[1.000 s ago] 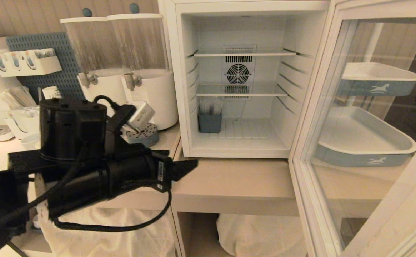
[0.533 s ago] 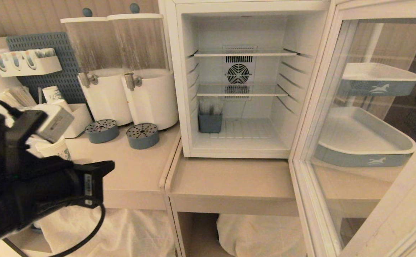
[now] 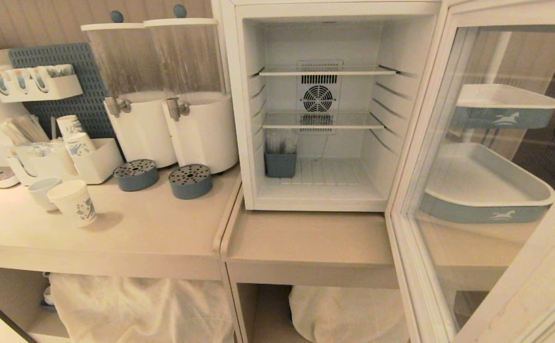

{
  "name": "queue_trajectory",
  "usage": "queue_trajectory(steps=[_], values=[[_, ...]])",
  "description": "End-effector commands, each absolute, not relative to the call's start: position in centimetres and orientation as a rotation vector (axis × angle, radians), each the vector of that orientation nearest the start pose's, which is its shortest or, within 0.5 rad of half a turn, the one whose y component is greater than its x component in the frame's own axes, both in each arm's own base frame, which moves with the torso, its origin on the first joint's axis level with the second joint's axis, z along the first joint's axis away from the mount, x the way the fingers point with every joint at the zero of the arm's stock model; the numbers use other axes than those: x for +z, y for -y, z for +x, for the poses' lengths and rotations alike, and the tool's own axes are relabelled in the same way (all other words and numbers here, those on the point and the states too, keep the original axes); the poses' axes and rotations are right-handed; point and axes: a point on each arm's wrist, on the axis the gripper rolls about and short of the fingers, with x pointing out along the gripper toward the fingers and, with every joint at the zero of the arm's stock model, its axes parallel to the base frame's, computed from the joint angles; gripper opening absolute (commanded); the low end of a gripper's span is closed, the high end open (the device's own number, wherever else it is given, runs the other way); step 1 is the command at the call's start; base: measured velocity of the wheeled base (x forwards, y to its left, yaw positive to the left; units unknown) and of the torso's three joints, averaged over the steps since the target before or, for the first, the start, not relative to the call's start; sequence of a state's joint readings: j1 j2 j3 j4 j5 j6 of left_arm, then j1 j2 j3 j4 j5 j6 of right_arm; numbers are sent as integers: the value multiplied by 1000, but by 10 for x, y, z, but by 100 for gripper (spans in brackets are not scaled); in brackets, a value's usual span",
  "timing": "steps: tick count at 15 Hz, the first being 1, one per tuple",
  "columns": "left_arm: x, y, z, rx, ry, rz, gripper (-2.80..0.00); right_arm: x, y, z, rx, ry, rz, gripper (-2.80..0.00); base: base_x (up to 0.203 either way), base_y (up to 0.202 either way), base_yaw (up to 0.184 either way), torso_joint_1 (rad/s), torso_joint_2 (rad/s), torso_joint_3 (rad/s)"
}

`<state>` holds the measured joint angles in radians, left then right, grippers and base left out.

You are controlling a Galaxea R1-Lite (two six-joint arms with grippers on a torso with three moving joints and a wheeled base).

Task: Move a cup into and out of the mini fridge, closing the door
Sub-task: Put the paper cup in the freezer

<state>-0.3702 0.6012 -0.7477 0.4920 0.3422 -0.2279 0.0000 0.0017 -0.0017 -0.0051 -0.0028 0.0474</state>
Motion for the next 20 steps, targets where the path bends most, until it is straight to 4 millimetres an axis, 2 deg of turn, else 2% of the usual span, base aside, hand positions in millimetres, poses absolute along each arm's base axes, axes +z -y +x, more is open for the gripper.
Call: queue_trajectory(steps=[1,3,5,6,8,10,11,12,14,15,17,20], values=[[224,-14,-45,119,-193,-188,-280,76,0,-23,-3,2,48,-280,0,0,0,0,0,0],[208,-3,-85,176,-176,-236,-280,76,0,-23,-3,2,49,-280,0,0,0,0,0,0],[180,2,-124,87,-118,-231,-280,76,0,-23,-2,3,49,-280,0,0,0,0,0,0],[171,1,-135,65,-101,-261,-280,76,0,-23,-3,3,49,-280,0,0,0,0,0,0],[168,-2,-138,120,-95,-303,-280,76,0,-23,-3,2,49,-280,0,0,0,0,0,0],[168,-3,-125,143,-42,-300,-280,77,0,-23,-2,4,48,-280,0,0,0,0,0,0],[165,-3,-107,136,3,-277,-280,76,0,-23,-2,3,48,-280,0,0,0,0,0,0],[152,-3,-85,133,17,-248,-280,76,0,-23,-1,3,48,-280,0,0,0,0,0,0],[106,-3,-41,116,-6,-169,-280,77,0,-23,-3,5,49,-280,0,0,0,0,0,0],[90,-2,-30,84,22,-131,-280,76,0,-23,-3,2,49,-280,0,0,0,0,0,0],[78,0,-21,-2,93,-80,-280,76,0,-23,-3,3,49,-280,0,0,0,0,0,0],[77,1,-21,-37,86,-77,-280,76,0,-23,-3,3,49,-280,0,0,0,0,0,0]])
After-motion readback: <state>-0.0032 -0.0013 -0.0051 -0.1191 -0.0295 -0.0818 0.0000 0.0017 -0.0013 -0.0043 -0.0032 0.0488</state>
